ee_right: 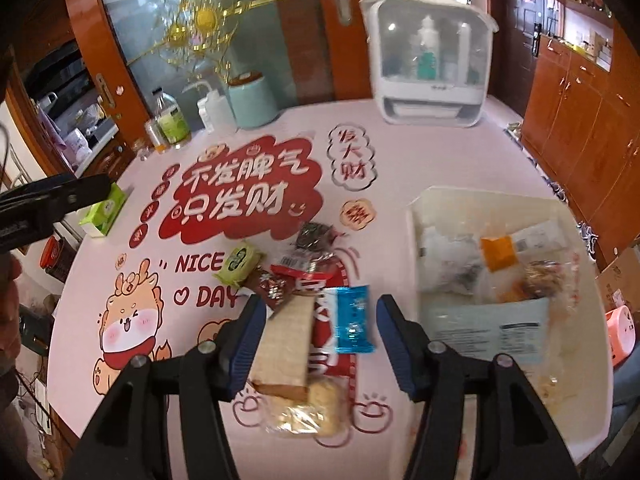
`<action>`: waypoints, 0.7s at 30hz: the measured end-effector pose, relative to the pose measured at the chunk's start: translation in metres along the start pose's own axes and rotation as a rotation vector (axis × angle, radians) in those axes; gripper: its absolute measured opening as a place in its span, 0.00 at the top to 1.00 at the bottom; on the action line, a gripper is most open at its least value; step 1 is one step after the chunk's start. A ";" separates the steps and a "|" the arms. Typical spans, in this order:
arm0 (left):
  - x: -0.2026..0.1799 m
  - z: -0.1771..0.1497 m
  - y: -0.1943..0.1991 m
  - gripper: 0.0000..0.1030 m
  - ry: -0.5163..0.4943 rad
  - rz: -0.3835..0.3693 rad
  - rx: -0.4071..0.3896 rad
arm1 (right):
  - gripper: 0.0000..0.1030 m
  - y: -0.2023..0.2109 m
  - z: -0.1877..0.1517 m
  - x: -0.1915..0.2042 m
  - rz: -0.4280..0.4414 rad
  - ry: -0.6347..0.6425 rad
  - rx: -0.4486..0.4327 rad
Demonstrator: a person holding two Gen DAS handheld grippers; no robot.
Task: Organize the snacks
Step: 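Grasp the green square packet with left gripper while right gripper grasps beige wafer bar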
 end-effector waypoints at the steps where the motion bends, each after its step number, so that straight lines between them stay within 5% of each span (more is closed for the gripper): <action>1: -0.003 -0.003 -0.018 0.10 -0.025 -0.015 0.033 | 0.44 -0.010 -0.002 0.004 0.004 -0.006 0.023; 7: -0.021 -0.031 -0.107 0.10 -0.128 -0.092 0.215 | 0.44 -0.070 -0.031 0.027 0.037 -0.031 0.189; 15: -0.035 -0.043 -0.167 0.10 -0.128 -0.166 0.308 | 0.43 -0.116 -0.060 0.040 0.011 -0.051 0.319; 21: -0.042 -0.047 -0.191 0.31 -0.108 -0.192 0.341 | 0.43 -0.125 -0.061 0.035 -0.004 -0.077 0.324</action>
Point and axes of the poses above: each gripper's, at about its wrist camera, not at the fingertips, and y roughly against the way its jaws point, x to its left, z to its top, the point moved 6 cm from there along -y, roughly the way its jaws point, and after that the axes turned 1 degree about -z, right-handed, at the moved point
